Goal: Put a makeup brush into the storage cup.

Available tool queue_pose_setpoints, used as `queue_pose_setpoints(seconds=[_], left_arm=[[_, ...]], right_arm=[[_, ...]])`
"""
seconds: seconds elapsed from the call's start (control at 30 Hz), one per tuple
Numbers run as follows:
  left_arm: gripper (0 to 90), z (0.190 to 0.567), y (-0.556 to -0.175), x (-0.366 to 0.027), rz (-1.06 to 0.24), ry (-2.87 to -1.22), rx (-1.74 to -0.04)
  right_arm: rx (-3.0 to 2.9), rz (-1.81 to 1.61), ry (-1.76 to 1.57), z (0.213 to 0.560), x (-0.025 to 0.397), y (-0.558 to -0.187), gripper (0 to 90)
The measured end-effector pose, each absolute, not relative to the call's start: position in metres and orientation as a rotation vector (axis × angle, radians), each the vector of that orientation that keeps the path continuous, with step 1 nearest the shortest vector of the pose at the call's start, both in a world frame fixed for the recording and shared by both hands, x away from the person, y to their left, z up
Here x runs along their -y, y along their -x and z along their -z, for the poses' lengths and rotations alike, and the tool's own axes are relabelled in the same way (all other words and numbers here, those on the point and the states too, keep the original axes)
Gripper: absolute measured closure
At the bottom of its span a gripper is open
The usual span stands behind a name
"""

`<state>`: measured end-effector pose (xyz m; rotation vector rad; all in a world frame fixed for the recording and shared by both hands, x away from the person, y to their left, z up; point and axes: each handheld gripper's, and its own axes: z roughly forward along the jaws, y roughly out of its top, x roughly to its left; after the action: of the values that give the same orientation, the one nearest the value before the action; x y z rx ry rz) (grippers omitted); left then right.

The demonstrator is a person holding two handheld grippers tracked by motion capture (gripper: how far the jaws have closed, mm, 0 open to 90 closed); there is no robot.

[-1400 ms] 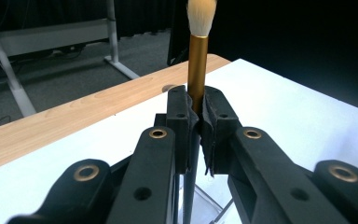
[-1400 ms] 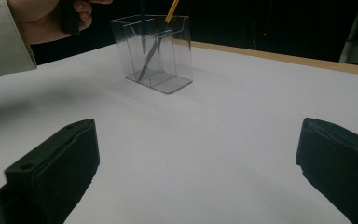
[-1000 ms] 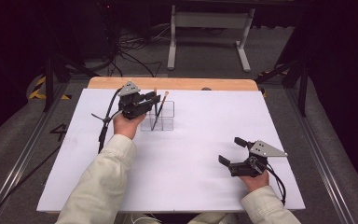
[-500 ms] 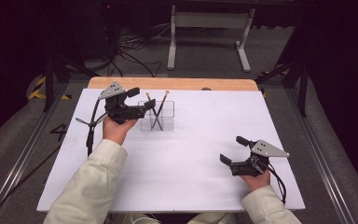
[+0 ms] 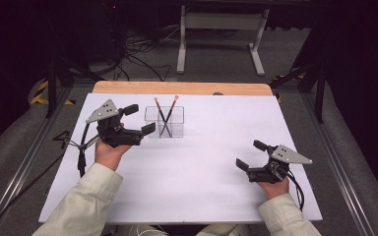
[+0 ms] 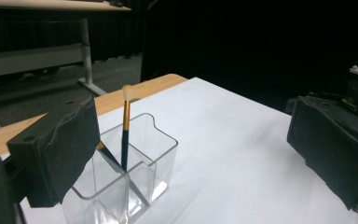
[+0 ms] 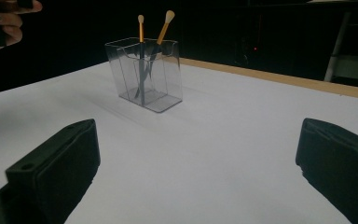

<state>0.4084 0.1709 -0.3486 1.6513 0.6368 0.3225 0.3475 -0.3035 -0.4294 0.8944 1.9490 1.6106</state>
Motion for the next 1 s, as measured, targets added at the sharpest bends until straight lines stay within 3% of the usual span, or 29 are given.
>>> queue_pose_setpoints(seconds=[0.57,1.0], left_arm=[[2.5,0.369,-0.367,-0.203,-0.368,-1.689,-0.632],[1.1,0.390,-0.348,-0.223,-0.329,-1.674,-0.641]], right_arm=[[-1.989,-1.595,-0.875,0.423,0.309,-0.348,0.1],[-1.984,-1.592,-0.880,0.426,0.313,-0.347,0.1]])
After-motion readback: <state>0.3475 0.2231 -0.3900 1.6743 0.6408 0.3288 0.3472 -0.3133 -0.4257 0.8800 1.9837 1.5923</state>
